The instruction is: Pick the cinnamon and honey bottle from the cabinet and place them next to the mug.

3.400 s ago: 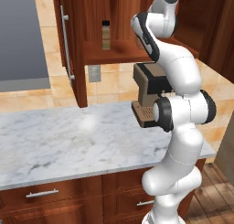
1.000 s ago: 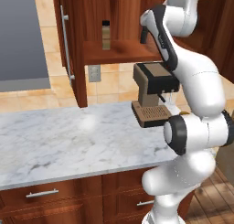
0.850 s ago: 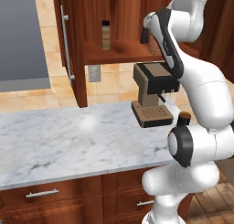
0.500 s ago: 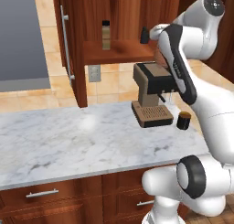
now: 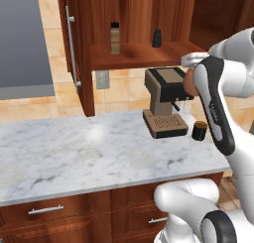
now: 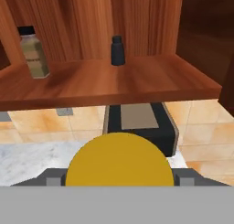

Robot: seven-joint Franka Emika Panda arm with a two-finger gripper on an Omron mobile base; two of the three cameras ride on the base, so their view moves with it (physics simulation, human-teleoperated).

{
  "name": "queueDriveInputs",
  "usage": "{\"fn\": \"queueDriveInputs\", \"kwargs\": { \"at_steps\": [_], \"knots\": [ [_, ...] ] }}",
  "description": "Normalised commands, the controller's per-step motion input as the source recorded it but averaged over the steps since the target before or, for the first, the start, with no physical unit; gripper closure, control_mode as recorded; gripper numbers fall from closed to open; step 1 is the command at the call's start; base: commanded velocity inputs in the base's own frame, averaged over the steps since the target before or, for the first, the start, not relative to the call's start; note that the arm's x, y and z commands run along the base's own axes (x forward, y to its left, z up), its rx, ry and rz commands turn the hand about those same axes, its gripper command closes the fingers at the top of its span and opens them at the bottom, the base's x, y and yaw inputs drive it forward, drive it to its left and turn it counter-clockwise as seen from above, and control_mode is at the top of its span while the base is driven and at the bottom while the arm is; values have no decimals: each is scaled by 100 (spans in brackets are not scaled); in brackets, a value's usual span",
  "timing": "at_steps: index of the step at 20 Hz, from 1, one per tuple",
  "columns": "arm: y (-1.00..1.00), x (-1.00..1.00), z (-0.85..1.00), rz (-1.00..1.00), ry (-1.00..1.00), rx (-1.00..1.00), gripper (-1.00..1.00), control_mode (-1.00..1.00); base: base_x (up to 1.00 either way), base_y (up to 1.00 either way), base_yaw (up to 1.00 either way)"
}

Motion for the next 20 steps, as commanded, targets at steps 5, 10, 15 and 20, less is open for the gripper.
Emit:
{"fn": "queueDriveInputs", "kwargs": {
  "at_steps": [5, 10, 15, 20],
  "knots": [
    [-37, -52, -39, 3, 0, -1, 100, -100, 0, 0, 0],
    [-17, -48, -31, 10, 0, 0, 100, -100, 0, 0, 0],
    [-14, -35, -24, 19, 0, 0, 100, -100, 0, 0, 0],
    [-29, -27, -25, 25, 0, 0, 100, -100, 0, 0, 0]
  ]
}}
